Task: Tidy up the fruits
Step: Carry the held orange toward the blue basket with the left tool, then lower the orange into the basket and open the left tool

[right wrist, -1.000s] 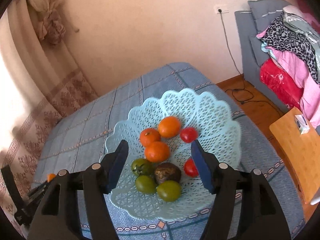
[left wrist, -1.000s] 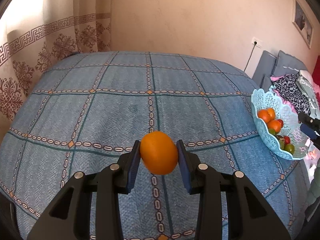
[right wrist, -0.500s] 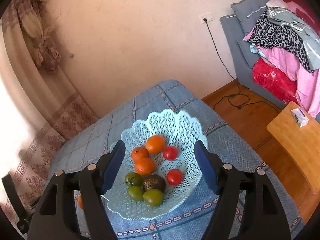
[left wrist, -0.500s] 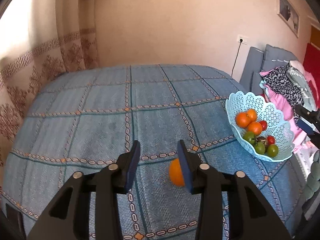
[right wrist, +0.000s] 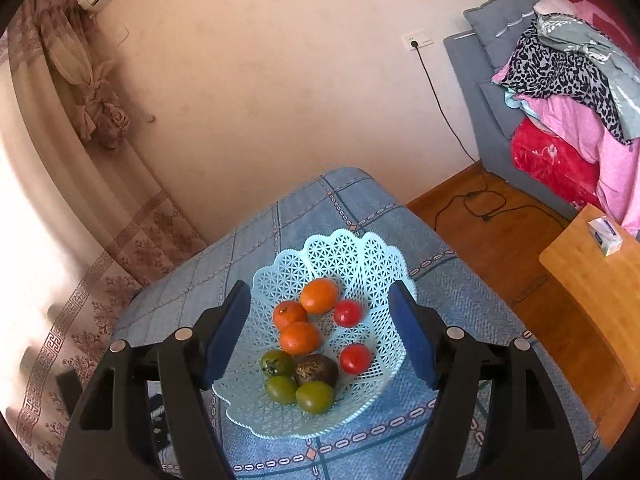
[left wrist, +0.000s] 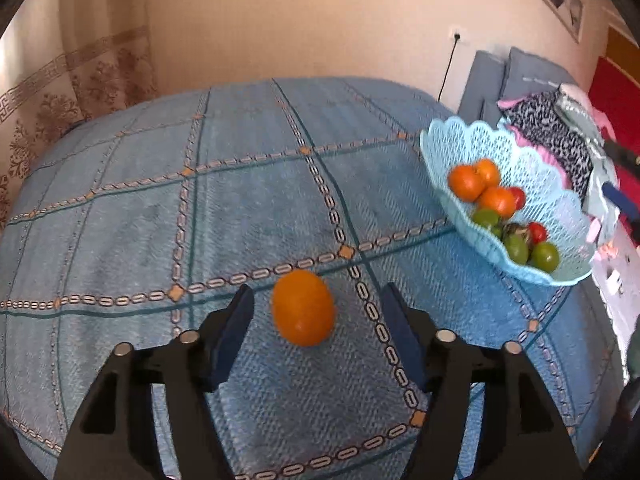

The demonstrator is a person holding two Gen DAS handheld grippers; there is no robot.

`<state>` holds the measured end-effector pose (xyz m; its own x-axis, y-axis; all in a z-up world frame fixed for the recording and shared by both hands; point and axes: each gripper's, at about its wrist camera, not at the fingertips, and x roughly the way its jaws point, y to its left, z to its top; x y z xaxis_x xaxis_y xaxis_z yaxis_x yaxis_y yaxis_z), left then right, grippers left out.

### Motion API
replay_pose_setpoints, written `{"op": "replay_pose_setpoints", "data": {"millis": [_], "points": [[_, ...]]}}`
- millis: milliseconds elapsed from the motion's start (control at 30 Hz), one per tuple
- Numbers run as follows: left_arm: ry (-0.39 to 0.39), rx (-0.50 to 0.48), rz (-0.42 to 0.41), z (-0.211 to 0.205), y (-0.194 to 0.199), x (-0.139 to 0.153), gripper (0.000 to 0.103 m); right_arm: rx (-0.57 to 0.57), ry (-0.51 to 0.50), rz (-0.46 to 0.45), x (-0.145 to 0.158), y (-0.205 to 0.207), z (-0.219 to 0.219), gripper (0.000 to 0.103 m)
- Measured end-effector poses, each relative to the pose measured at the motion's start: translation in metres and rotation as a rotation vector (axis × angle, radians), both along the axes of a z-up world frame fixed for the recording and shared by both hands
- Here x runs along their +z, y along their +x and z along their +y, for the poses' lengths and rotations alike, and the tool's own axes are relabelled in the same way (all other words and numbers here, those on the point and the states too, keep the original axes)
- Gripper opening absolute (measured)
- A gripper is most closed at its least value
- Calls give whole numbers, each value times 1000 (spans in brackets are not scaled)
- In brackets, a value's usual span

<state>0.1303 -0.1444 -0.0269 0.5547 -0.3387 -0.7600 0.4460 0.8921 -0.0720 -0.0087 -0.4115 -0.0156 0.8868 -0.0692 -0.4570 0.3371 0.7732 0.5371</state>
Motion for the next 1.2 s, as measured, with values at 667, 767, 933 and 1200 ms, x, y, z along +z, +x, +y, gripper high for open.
{"op": "replay_pose_setpoints", "data": {"millis": [667,767,933,1200], "points": [[23,-54,-63,-31,-6,20,35,-6,14,-7,1,-2,-5,73],[11,-90,-86,-43,-11,32,35,-9,19,-9,2,-3,-7,73],[-4,-147,-108,-68,-18,46,35,-14,24,-8,2,-4,-9,73],[-36,-221,-126,-108,-23,54,38,-16,21,-4,1,-3,-9,73]]}}
